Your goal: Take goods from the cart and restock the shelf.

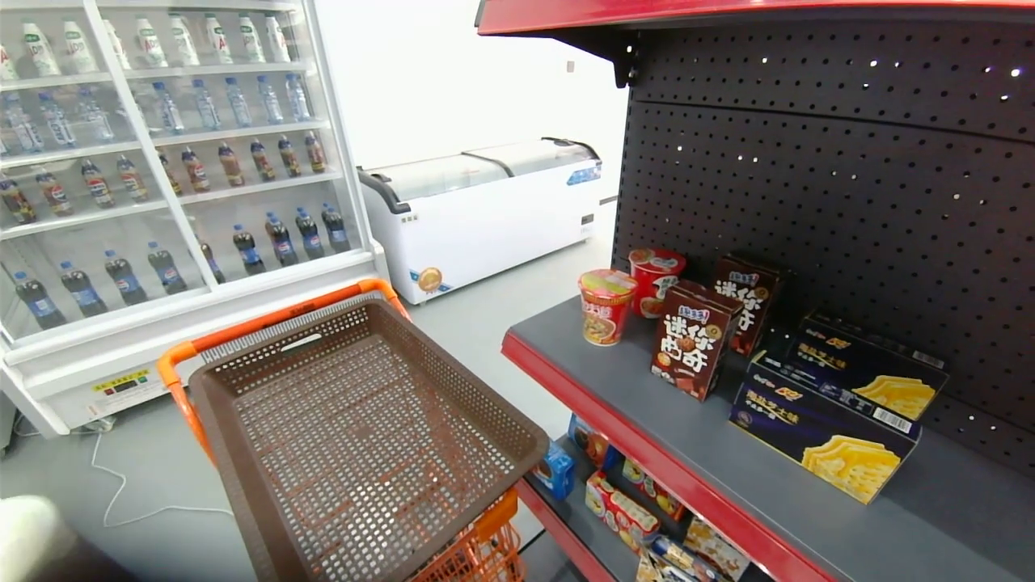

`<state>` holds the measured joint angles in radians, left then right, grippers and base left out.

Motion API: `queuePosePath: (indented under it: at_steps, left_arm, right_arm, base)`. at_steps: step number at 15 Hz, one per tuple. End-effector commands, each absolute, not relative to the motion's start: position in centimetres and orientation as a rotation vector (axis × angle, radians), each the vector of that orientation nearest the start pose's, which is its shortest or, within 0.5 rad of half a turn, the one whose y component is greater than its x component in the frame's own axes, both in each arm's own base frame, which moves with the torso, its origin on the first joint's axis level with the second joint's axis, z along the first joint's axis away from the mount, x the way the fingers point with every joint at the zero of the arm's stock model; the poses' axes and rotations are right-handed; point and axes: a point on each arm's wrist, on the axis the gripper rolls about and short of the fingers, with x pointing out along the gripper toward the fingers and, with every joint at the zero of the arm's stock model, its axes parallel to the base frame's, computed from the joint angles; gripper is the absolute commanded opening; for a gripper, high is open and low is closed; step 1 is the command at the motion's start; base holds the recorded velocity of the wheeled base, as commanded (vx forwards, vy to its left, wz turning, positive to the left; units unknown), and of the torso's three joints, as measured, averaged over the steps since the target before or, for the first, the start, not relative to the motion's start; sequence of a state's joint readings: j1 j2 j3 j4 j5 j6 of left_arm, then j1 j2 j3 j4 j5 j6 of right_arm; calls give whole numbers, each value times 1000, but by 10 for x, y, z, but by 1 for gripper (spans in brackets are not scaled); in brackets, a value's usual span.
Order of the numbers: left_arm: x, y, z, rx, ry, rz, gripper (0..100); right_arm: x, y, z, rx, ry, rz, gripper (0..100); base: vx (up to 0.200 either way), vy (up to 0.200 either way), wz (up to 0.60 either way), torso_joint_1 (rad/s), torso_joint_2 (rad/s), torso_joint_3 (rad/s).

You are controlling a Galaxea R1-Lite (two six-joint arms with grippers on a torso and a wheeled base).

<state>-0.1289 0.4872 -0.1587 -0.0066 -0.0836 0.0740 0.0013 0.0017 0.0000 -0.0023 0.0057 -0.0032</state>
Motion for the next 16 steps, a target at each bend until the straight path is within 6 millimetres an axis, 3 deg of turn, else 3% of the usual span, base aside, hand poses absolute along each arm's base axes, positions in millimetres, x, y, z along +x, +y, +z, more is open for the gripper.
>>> queuePosePath:
  at_steps: [1,12,16]
  left_arm:
    - [-6,-1,129,77,180,-218,0]
    - [-8,-1,130,76,160,-206,0]
    - [-9,0,121,75,174,-207,0]
  right_arm:
    - [-23,0,76,-3,-2,8,100]
    - [-23,0,76,-3,-2,8,100]
    - [-23,0,76,-3,0,8,100]
  base:
    - [0,0,-600,-2,-2,2]
    - [0,0,-600,2,2,2]
    - [0,0,-600,2,2,1]
